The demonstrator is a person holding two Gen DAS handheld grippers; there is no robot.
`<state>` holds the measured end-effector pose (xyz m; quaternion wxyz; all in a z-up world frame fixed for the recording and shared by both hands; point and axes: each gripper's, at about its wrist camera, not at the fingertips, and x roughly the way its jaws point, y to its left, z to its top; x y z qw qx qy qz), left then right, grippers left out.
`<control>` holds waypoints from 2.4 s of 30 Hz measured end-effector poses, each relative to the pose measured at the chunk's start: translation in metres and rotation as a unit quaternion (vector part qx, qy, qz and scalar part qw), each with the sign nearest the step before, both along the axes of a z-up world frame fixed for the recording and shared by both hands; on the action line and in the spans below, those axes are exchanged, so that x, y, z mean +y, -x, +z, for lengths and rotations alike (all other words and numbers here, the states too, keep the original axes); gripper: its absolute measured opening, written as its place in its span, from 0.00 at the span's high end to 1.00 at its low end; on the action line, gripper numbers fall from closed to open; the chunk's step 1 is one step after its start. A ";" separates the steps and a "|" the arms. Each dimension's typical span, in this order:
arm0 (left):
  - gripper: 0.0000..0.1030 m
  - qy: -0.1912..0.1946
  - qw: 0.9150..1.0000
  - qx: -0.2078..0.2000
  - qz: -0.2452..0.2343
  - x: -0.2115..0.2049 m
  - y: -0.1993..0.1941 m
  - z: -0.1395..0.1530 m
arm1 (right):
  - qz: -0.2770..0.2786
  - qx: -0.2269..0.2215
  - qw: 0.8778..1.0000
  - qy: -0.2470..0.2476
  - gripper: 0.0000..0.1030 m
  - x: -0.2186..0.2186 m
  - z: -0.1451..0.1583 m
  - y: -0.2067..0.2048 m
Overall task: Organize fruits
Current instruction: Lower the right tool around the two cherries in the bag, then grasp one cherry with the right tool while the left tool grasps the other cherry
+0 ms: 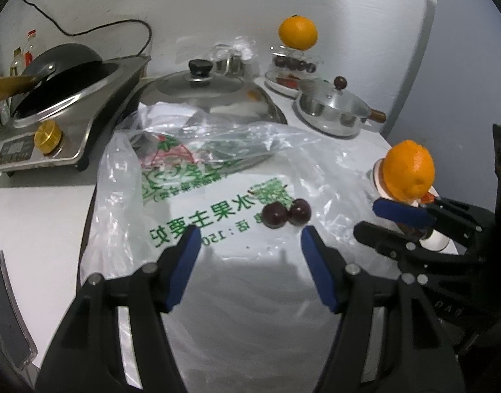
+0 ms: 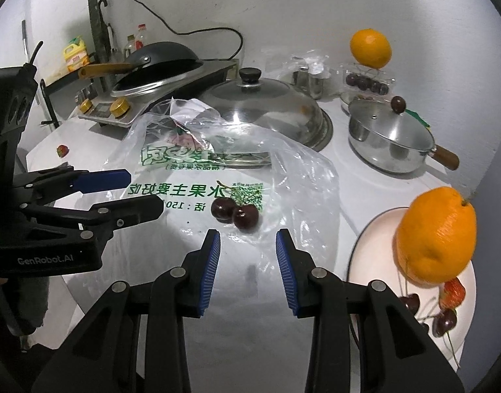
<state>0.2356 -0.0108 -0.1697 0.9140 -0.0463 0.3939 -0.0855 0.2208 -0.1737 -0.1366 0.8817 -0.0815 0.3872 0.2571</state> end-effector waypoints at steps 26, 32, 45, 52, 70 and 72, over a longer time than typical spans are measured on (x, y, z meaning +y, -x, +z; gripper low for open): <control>0.37 0.009 0.999 0.027 0.015 0.021 -0.032 -0.025 | 0.018 0.047 0.999 0.010 0.64 0.029 -0.039 -0.047; 0.37 0.009 0.999 0.030 0.013 0.020 -0.037 -0.027 | 0.015 0.054 0.998 0.015 0.64 0.029 -0.046 -0.052; 0.37 0.009 0.999 0.036 0.009 0.016 -0.040 -0.030 | 0.021 0.059 0.998 0.018 0.64 0.030 -0.052 -0.061; 0.37 0.001 0.999 0.038 0.007 0.012 -0.041 -0.029 | 0.028 0.055 0.998 0.014 0.65 0.030 -0.053 -0.061; 0.37 -0.022 0.999 0.046 -0.015 -0.023 -0.057 -0.033 | 0.028 0.018 0.999 -0.014 0.70 0.000 -0.023 -0.053; 0.37 -0.026 0.998 0.047 -0.019 -0.028 -0.060 -0.034 | 0.026 0.018 0.999 -0.015 0.70 -0.004 -0.023 -0.055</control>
